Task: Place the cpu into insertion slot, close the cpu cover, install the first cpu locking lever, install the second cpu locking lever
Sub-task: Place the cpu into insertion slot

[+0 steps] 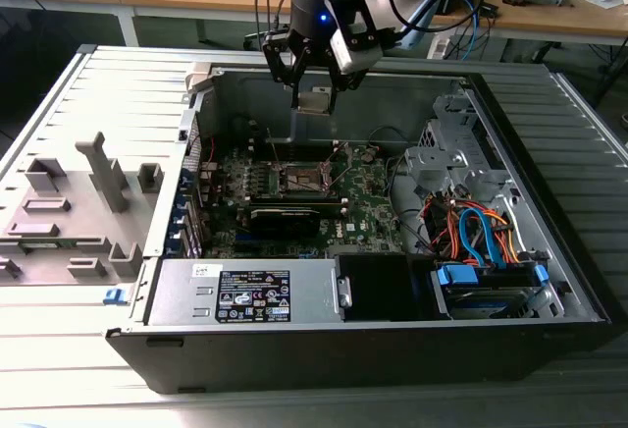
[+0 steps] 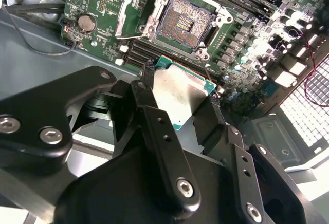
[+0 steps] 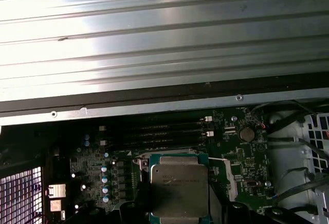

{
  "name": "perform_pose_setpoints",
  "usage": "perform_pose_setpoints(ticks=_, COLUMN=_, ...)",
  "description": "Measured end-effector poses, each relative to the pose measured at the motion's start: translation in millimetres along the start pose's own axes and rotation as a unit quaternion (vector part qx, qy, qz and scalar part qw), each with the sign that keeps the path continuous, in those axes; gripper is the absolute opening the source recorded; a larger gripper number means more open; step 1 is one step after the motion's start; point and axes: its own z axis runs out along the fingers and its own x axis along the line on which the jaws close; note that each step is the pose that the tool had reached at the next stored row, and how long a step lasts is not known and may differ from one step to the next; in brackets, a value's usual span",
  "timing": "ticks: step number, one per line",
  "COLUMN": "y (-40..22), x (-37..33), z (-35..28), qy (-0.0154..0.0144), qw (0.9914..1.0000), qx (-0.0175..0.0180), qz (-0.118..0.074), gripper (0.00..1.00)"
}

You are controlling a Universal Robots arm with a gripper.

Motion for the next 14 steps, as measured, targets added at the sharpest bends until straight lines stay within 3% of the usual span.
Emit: perform_pose_setpoints(ticks=14, y=0.0, x=0.0, z=0.1, qy=-0.0008, qw=0.99996, qx=-0.0002, qz=0.009, gripper=0.54)
